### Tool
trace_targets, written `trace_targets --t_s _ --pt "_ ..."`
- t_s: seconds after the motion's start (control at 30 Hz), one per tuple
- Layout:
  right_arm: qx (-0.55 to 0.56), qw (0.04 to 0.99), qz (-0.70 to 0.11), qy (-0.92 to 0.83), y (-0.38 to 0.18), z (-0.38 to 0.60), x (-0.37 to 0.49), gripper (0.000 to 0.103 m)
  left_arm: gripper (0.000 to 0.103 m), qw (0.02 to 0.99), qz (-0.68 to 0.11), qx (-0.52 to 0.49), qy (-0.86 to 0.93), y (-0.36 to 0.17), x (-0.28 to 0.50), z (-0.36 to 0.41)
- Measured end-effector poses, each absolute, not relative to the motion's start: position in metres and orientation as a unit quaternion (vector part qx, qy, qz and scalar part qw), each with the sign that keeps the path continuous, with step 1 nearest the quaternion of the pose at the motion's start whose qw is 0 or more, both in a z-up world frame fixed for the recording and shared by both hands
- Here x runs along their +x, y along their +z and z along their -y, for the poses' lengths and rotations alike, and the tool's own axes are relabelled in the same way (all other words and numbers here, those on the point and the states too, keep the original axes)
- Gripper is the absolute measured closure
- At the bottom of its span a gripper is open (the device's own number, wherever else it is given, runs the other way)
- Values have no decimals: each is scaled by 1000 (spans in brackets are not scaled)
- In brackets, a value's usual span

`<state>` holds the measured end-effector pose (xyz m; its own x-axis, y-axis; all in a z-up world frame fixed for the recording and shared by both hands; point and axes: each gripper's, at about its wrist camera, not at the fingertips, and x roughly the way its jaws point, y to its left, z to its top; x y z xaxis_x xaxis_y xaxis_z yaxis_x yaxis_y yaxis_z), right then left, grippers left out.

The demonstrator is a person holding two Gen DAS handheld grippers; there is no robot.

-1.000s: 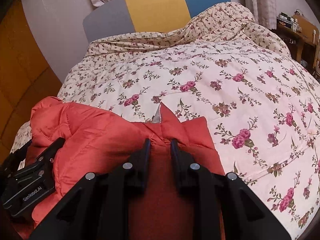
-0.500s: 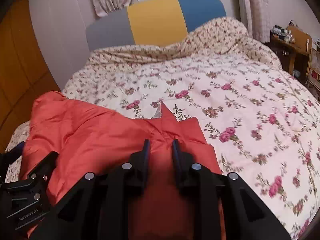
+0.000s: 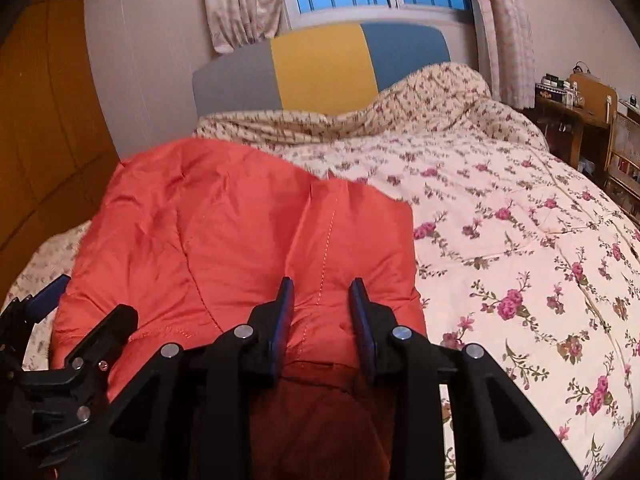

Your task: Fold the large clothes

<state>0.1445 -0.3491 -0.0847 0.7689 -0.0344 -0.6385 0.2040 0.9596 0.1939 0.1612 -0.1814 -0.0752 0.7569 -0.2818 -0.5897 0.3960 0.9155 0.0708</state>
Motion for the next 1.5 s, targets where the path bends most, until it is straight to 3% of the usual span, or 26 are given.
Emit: trace_targets --t_s 0.43,0.87,1.13,1.23,1.3,1.5 --pt "134 931 -331 -69 -87 352 141 73 3 928 -308 105 -182 -82 160 184" --pt "166 927 -329 -69 -64 350 76 50 3 930 -306 74 -193 -72 103 165" --pt "187 906 -374 -64 -92 356 74 40 3 913 -322 153 -200 -90 99 179" --pt "220 897 -379 -47 -84 367 67 38 3 906 -335 135 -221 -83 100 170" --pt "242 892 -379 -44 -80 376 61 28 3 898 -349 120 -241 -76 102 160" --pt "297 877 -376 -27 -67 399 52 19 3 901 -359 53 -237 -55 116 126"
